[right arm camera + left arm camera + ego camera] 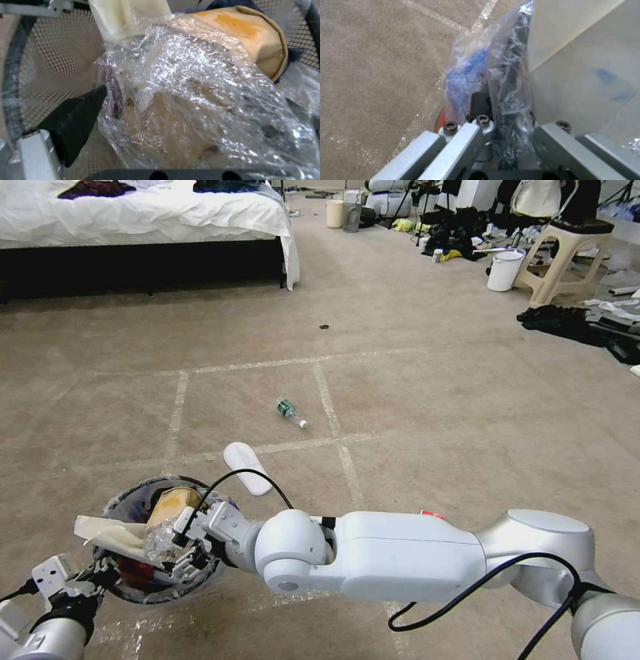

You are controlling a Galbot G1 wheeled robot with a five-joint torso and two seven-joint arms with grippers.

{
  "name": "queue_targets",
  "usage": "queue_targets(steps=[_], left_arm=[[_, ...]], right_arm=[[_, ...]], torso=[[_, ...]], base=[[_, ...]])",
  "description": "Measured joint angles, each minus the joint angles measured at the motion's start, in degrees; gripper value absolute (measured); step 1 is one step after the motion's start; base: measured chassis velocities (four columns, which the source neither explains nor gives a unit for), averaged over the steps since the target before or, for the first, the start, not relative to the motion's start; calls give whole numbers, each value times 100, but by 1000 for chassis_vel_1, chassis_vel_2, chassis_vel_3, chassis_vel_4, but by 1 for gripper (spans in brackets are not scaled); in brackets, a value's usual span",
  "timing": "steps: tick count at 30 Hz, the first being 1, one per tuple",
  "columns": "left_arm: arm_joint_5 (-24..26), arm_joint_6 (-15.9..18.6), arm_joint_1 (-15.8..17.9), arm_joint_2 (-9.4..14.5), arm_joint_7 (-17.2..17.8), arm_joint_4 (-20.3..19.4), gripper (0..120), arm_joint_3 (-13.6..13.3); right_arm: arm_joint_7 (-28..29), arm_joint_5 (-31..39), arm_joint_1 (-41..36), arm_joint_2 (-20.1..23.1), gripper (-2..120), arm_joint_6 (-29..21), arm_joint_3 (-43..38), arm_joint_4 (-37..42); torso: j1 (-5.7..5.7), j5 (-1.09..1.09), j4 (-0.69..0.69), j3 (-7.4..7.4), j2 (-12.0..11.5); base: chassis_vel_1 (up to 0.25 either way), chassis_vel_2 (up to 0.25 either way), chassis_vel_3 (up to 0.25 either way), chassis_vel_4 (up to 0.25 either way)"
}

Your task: Pick up the trash bin and place the garbage on the floor into it.

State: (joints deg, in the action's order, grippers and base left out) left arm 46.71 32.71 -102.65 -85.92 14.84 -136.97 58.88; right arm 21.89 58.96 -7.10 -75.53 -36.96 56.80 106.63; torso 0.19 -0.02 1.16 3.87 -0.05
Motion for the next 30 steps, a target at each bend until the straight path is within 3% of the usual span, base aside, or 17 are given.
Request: queue_targets(steps=[9, 21, 30], left_arm=[[7, -14, 22, 12, -8, 50, 1, 6], [36, -16, 56, 61, -9, 67, 1, 17], [36, -14, 17, 52, -9, 23, 1, 21]], right_arm=[[40, -97, 32, -67, 100, -8, 86, -56], [-2, -295, 83, 228, 100, 8, -65, 301], [-58, -445, 126, 220, 100, 62, -133, 281]], torso=[[0, 0, 0, 0, 0], [0, 1, 1, 0, 0], [0, 1, 0, 0, 0]], base=[[0, 0, 0, 0], [0, 0, 0, 0], [0, 0, 0, 0]])
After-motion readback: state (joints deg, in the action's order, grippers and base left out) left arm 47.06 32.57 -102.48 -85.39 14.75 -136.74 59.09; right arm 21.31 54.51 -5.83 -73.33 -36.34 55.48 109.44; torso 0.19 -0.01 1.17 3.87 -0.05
